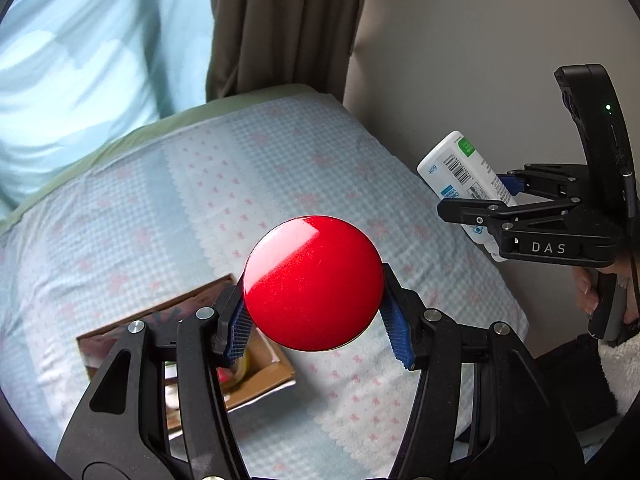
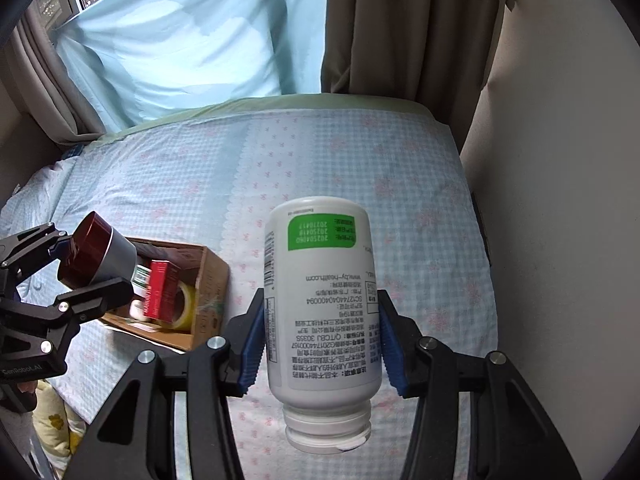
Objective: Organize rigid objects
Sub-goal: 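Carry the red jar with the left gripper while the right gripper carries the pill bottle to the box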
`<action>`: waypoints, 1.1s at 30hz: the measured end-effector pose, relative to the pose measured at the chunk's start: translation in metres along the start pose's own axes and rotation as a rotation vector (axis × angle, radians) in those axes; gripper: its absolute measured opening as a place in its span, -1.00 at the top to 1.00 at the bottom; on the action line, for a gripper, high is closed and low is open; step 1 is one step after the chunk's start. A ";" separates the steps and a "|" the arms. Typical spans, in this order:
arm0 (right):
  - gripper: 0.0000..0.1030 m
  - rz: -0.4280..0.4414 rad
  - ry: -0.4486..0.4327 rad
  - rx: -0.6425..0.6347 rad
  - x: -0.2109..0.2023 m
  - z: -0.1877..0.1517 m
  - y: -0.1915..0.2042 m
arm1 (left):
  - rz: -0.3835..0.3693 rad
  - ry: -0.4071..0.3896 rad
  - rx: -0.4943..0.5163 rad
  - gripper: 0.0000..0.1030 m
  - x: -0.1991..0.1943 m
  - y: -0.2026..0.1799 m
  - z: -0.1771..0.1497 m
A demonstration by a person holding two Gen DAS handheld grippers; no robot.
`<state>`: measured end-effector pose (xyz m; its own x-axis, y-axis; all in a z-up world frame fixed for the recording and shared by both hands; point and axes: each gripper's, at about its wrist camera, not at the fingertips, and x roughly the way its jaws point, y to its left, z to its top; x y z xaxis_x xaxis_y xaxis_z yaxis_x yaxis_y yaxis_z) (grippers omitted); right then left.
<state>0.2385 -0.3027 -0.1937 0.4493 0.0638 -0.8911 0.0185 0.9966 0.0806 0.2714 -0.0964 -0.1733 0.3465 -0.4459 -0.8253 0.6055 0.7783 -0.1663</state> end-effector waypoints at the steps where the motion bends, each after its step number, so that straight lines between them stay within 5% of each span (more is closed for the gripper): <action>1: 0.09 0.011 -0.004 0.001 -0.004 0.001 0.013 | 0.010 -0.004 -0.004 -0.02 -0.011 0.009 -0.003; 9: 0.09 0.093 -0.009 -0.015 -0.012 0.008 0.124 | 0.080 -0.016 -0.061 -0.02 -0.080 0.091 -0.050; 17: 0.09 0.173 0.040 0.064 0.019 0.005 0.199 | 0.123 0.020 -0.135 -0.02 -0.102 0.180 -0.110; 25: 0.09 0.198 0.133 0.143 0.086 -0.001 0.242 | 0.145 0.094 -0.186 -0.02 -0.067 0.239 -0.155; 33: 0.09 0.121 0.193 0.162 0.157 -0.013 0.234 | 0.094 0.171 -0.203 -0.02 0.017 0.260 -0.178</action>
<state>0.3020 -0.0586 -0.3206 0.2790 0.2065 -0.9378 0.1240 0.9607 0.2484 0.3068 0.1769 -0.3271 0.2578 -0.2997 -0.9185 0.4141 0.8932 -0.1752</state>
